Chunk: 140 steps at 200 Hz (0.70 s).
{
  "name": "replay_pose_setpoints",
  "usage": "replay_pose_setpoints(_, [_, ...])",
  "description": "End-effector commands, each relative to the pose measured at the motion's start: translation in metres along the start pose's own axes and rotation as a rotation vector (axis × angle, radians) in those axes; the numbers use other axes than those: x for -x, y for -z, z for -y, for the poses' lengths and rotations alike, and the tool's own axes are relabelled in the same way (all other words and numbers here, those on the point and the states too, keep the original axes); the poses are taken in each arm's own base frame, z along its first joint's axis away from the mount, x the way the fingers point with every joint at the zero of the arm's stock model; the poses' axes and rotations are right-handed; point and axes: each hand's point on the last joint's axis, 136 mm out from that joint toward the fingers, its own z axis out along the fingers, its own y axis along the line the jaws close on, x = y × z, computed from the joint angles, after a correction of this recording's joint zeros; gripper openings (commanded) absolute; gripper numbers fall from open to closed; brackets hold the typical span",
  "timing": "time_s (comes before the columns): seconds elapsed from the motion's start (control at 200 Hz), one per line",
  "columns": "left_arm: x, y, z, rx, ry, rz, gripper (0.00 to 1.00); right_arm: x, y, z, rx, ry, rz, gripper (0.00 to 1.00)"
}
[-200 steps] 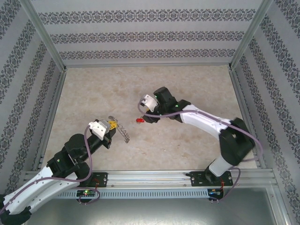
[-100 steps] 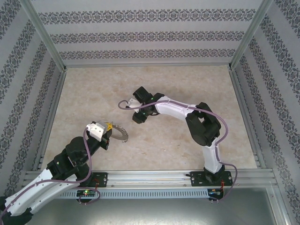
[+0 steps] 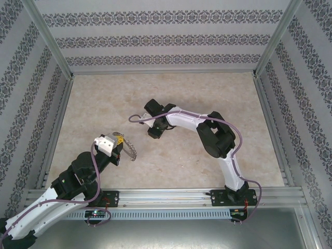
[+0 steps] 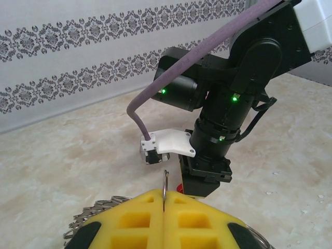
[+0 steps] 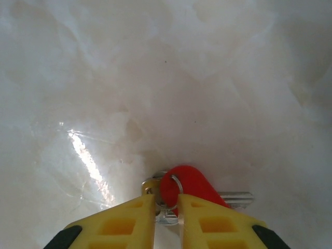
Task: Put the keys on the keyring
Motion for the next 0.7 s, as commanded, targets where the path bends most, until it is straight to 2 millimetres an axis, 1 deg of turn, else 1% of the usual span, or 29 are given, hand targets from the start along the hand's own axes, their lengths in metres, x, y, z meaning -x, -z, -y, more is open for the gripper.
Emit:
replay_pose_setpoints(0.0, [0.007, 0.003, -0.001, 0.005, 0.017, 0.032, 0.0, -0.002, -0.005, -0.003, -0.003, 0.004, -0.028, 0.17])
replay_pose_setpoints(0.125, [0.008, 0.003, -0.001, 0.004, 0.016, 0.036, 0.0, -0.003, -0.008, -0.003, -0.001, -0.001, -0.03, 0.15])
replay_pose_setpoints(0.25, [0.008, 0.003, -0.001, 0.005, 0.014, 0.035, 0.0, -0.003, -0.006, -0.006, 0.0, 0.001, -0.029, 0.13])
replay_pose_setpoints(0.4, [0.007, 0.003, -0.002, 0.007, 0.015, 0.033, 0.0, 0.003, 0.0, -0.01, 0.019, -0.012, 0.005, 0.19])
replay_pose_setpoints(0.46, [0.007, 0.003, -0.001, 0.004, 0.016, 0.033, 0.0, 0.004, -0.002, -0.013, 0.035, -0.016, 0.013, 0.2])
replay_pose_setpoints(0.595, [0.008, 0.003, -0.001, 0.002, 0.015, 0.036, 0.0, 0.005, -0.006, -0.014, 0.053, -0.03, 0.016, 0.21])
replay_pose_setpoints(0.694, [0.008, 0.004, -0.001, 0.002, 0.015, 0.037, 0.0, 0.003, -0.008, -0.014, 0.051, -0.029, 0.009, 0.19])
